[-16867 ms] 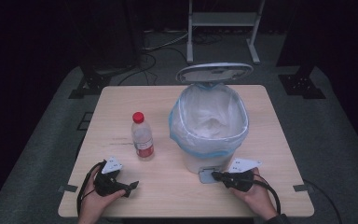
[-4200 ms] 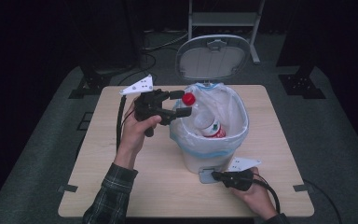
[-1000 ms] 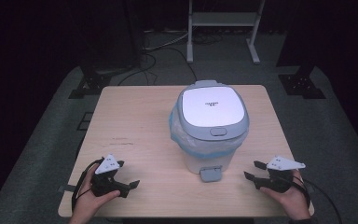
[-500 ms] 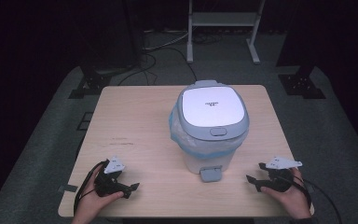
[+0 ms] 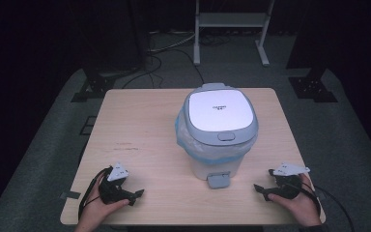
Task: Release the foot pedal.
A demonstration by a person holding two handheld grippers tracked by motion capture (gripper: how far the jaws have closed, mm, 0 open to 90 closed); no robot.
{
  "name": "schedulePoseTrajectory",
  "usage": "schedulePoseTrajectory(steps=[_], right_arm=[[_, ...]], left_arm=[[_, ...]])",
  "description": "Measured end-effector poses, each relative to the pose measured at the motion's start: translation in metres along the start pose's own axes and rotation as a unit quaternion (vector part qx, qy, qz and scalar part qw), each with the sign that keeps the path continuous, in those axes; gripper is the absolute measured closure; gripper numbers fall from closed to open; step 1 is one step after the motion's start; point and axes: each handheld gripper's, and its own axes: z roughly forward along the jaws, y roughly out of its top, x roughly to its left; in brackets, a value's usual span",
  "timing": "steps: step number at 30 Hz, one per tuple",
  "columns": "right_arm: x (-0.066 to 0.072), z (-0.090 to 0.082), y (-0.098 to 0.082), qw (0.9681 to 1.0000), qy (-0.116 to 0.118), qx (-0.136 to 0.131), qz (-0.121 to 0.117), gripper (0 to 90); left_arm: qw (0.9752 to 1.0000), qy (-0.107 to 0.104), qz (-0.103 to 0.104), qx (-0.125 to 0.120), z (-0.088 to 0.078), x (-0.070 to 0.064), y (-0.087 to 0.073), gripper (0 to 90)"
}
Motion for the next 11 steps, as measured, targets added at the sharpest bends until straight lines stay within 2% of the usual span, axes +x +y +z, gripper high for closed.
schedulePoseTrajectory(steps=[11], right_arm=[[0.0, 0.0006, 0.0006, 1.0, -0.002, 0.002, 0.002, 12.4]], left_arm=[[1.0, -0.002, 0.001, -0.001, 0.0004, 0.0002, 0.0002, 0.0]])
